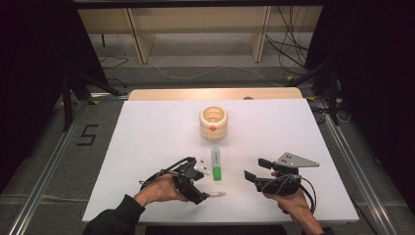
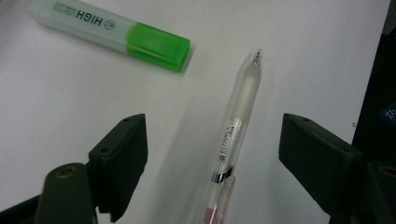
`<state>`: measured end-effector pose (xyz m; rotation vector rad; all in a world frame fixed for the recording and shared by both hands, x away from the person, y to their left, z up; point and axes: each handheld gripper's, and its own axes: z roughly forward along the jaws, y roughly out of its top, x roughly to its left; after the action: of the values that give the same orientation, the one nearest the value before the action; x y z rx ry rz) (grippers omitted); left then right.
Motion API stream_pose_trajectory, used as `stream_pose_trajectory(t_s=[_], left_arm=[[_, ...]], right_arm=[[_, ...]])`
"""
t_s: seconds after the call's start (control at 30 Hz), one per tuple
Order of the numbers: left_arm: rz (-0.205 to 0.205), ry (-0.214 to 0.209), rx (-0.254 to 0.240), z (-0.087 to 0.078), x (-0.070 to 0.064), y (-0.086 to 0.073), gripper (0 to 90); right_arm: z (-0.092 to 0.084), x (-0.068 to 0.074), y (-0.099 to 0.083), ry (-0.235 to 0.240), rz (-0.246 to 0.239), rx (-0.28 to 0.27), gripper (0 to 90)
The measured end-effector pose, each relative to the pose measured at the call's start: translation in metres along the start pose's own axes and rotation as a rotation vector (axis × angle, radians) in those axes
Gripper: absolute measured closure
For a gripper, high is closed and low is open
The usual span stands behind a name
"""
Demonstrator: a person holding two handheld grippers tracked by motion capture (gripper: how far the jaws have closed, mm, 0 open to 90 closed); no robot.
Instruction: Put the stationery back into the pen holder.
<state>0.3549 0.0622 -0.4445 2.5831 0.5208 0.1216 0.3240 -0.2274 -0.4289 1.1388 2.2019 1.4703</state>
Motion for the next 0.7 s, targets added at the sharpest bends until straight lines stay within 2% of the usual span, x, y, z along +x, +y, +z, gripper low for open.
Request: stream_pose_trajectory(t_s=[0.13,0.33,0.7], left_arm=[[0.026,-0.035,0.032,0.006,-0.003,0.002,30.2],[0.039,-0.054,0.083,0.012,-0.003,0.004,37.8],[0.052,-0.082,0.131,0.018,-0.002,0.008,56.1]], right_arm=[[0.000,0.000,0.000,-0.003,0.002,-0.001,28.0],[0.001,0.001,0.000,0.001,-0.004,0.005,28.1],[0.002,0.000,-0.001,-0.001,-0.006,0.010,28.2]])
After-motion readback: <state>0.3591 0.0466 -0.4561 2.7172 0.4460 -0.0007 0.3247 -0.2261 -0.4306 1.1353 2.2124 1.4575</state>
